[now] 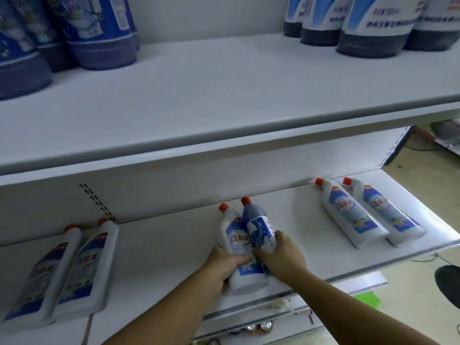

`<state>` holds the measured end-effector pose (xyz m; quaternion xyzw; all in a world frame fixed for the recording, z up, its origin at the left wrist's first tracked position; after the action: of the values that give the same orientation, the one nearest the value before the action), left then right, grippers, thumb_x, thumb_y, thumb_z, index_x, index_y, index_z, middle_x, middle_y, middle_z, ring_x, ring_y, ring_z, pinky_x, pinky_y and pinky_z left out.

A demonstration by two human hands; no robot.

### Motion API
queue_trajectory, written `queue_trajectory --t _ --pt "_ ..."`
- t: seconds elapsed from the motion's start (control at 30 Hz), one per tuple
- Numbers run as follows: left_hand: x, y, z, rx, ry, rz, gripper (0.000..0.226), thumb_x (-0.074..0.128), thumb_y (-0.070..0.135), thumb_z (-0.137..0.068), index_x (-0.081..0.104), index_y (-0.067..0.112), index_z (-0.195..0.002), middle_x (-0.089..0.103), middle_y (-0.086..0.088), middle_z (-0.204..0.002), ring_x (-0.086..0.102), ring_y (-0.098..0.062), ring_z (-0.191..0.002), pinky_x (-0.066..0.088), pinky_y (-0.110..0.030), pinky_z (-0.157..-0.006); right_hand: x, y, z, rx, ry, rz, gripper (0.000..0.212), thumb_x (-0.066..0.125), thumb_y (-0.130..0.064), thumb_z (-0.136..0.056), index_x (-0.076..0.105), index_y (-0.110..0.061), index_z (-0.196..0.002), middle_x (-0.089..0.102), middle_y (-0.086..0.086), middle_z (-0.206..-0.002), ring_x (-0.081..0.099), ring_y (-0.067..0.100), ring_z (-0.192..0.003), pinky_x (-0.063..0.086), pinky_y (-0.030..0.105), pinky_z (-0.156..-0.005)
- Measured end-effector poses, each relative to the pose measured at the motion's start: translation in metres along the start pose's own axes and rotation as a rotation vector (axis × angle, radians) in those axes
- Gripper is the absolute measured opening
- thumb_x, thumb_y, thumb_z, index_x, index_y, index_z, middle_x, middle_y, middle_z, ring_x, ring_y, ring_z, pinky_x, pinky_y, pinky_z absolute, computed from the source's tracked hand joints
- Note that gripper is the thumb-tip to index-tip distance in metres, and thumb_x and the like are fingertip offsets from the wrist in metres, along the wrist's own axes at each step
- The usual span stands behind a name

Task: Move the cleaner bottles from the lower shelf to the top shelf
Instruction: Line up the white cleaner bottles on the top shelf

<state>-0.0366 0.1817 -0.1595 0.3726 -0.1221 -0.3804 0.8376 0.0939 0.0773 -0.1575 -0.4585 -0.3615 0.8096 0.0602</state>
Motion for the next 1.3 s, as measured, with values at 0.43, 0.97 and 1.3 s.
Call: queue_trajectory --t 0.43,0.97,1.3 --pt "-0.010 0.004 0.040 0.191 -0.112 0.179 0.056 0.076 -0.013 -0.064 0.057 0.010 -0.112 0.073 -0.016 -0.098 0.071 -0.031 -0.084 0.057 -0.032 -0.060 -0.030 0.019 0.024 0.039 -0.419 -0.896 0.073 0.079 -0.038 -0.064 0.049 -0.010 -0.125 0.065 0.018 -0.113 0.064 0.037 -0.101 0.052 0.051 -0.090" --pt "0.020 0.030 0.202 0.444 -0.586 0.150 0.084 0.081 0.005 -0.040 0.052 0.010 -0.118 0.073 -0.019 -0.098 0.072 -0.032 -0.077 0.058 -0.040 -0.056 -0.118 0.007 0.210 -0.231 -0.248 -1.108 0.098 0.091 -0.034 -0.041 0.046 -0.010 -0.125 0.070 0.014 -0.102 0.068 0.027 -0.089 0.058 0.035 -0.070" --pt "0.055 0.123 0.305 0.820 -0.568 0.149 0.036 0.096 0.024 -0.045 0.076 0.020 -0.074 0.074 -0.003 -0.074 0.066 0.004 -0.053 0.053 -0.010 -0.051 -0.253 -0.040 0.269 -0.463 -0.035 -1.106 0.110 0.093 -0.047 -0.015 0.057 -0.009 -0.111 0.072 0.023 -0.091 0.071 0.034 -0.073 0.057 0.034 -0.056"
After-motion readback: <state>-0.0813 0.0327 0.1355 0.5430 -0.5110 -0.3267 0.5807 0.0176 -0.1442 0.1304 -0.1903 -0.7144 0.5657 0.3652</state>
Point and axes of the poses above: each hand's wrist, its own z-axis away from the middle knuckle, its own x-axis out of the palm, y = z × x, the point moved 6 cm from there along -z, towards the middle knuckle
